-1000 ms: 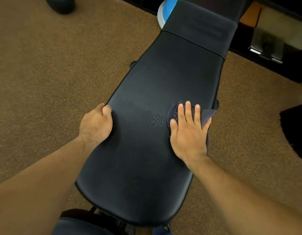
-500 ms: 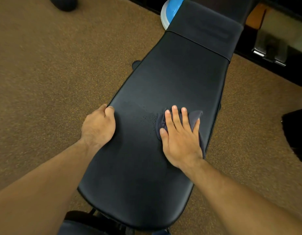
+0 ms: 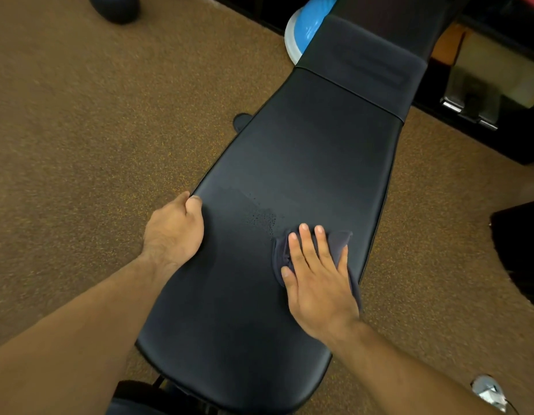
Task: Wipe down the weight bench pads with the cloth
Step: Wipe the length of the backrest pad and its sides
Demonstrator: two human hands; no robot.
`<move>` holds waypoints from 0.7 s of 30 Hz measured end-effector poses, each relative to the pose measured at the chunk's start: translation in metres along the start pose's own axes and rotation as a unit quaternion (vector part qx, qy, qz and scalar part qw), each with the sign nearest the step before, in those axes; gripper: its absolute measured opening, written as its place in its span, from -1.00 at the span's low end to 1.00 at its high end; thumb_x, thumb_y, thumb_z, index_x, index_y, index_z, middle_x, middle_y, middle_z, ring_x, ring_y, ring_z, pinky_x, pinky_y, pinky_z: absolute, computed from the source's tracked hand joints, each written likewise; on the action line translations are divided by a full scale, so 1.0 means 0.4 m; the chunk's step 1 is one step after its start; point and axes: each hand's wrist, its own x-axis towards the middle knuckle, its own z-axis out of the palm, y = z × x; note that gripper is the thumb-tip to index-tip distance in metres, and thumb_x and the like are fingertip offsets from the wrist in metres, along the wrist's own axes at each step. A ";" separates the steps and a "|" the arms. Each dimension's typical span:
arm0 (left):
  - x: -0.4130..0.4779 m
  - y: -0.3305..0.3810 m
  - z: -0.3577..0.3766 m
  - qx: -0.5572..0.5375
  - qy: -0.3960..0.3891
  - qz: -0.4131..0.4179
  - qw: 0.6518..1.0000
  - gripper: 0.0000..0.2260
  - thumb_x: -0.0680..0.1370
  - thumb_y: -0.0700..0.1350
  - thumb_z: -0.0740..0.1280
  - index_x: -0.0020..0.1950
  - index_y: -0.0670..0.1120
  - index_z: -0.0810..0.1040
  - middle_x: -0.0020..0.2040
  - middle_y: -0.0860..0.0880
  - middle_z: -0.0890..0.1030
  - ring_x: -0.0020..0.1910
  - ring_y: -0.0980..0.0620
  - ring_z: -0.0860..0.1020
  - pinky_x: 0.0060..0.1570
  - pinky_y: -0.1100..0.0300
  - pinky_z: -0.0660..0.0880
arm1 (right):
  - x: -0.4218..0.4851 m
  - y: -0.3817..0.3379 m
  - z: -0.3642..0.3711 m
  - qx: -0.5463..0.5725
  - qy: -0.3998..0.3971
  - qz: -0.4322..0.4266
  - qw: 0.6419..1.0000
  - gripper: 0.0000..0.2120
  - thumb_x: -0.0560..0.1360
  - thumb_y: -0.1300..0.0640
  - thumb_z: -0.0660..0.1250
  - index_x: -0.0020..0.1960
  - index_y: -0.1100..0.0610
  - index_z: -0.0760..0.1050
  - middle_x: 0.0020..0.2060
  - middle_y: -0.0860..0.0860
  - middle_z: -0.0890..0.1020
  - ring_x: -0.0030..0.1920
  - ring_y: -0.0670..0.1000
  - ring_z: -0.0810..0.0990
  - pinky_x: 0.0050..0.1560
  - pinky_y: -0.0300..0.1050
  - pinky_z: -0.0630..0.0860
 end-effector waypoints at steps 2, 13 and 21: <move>0.002 0.002 0.002 0.001 0.002 -0.005 1.000 -0.56 0.64 0.04 -0.01 0.48 -0.04 0.36 0.37 -0.16 0.48 0.34 -0.20 0.40 0.31 0.00 0.30 | 0.047 -0.005 -0.016 -0.004 -0.015 -0.008 1.000 -0.46 0.65 -0.09 -0.14 0.55 0.14 0.02 0.57 0.07 0.10 0.57 0.11 -0.07 0.48 0.28 -0.10; -0.001 -0.002 0.002 0.002 -0.005 0.002 1.000 -0.54 0.65 0.03 -0.02 0.51 -0.06 0.33 0.43 -0.11 0.43 0.39 -0.15 0.37 0.35 0.03 0.27 | 0.171 0.000 -0.071 0.001 -0.020 -0.065 0.998 -0.45 0.66 -0.07 -0.16 0.59 0.11 -0.11 0.59 0.03 -0.08 0.56 0.08 -0.24 0.47 0.21 -0.25; 0.002 -0.007 -0.002 -0.002 -0.007 0.003 1.000 -0.55 0.64 0.03 0.00 0.50 -0.05 0.35 0.41 -0.13 0.46 0.37 -0.17 0.39 0.33 0.04 0.28 | 0.039 0.029 -0.025 -0.035 -0.023 -0.081 0.996 -0.48 0.63 -0.06 -0.02 0.51 0.16 0.13 0.52 0.10 0.25 0.53 0.16 0.15 0.40 0.32 0.23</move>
